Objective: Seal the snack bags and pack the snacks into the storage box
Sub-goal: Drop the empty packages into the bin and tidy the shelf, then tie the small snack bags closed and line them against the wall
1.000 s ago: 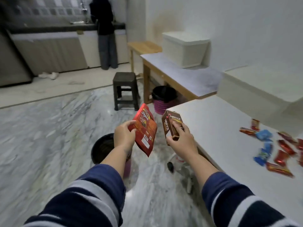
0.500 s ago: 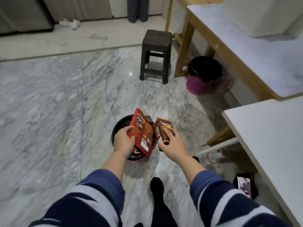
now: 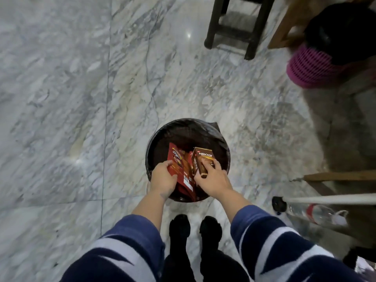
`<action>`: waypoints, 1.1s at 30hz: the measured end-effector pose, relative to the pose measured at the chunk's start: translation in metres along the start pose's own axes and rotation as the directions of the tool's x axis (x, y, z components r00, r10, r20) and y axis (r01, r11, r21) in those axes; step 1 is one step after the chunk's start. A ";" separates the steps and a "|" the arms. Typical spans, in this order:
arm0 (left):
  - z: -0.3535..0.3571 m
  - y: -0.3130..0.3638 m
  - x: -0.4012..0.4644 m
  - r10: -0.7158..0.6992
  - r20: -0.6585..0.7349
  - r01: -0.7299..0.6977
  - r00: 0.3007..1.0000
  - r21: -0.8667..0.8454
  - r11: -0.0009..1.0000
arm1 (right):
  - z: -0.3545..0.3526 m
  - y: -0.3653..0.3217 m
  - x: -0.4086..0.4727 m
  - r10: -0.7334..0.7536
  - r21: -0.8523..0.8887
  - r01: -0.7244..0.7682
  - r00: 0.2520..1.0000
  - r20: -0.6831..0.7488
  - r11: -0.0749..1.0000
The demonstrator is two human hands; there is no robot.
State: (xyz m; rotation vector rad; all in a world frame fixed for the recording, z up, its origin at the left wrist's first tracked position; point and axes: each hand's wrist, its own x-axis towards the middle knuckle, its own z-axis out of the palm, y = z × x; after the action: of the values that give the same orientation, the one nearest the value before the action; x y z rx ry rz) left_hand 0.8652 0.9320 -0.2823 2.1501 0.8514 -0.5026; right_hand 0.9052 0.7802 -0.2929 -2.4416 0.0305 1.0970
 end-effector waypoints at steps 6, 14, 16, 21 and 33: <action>0.038 -0.039 0.069 -0.039 0.053 0.039 0.998 0.014 0.999 | 0.046 0.018 0.079 0.018 -0.064 -0.014 0.999 0.051 0.998; 0.011 -0.011 0.040 -0.018 0.112 0.002 0.994 0.134 0.991 | 0.017 0.016 0.037 0.036 -0.071 -0.033 0.999 0.040 0.997; -0.009 0.016 0.021 0.031 0.133 -0.053 0.991 0.164 0.985 | -0.016 0.008 0.007 0.033 -0.070 -0.032 0.999 0.012 0.997; -0.062 0.115 -0.041 0.226 0.243 -0.285 0.943 0.242 0.928 | -0.117 -0.004 -0.088 0.066 -0.041 -0.071 0.992 -0.103 0.997; -0.046 0.373 -0.249 0.712 0.489 -0.862 0.505 0.330 0.385 | -0.282 0.084 -0.339 0.288 0.193 -0.219 0.805 -0.518 0.957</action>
State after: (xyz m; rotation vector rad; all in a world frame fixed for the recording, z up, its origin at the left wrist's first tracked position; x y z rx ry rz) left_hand 0.9588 0.6812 0.0798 2.5790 -0.6526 -0.5177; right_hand 0.8549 0.5316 0.0777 -2.5993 0.6060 0.4382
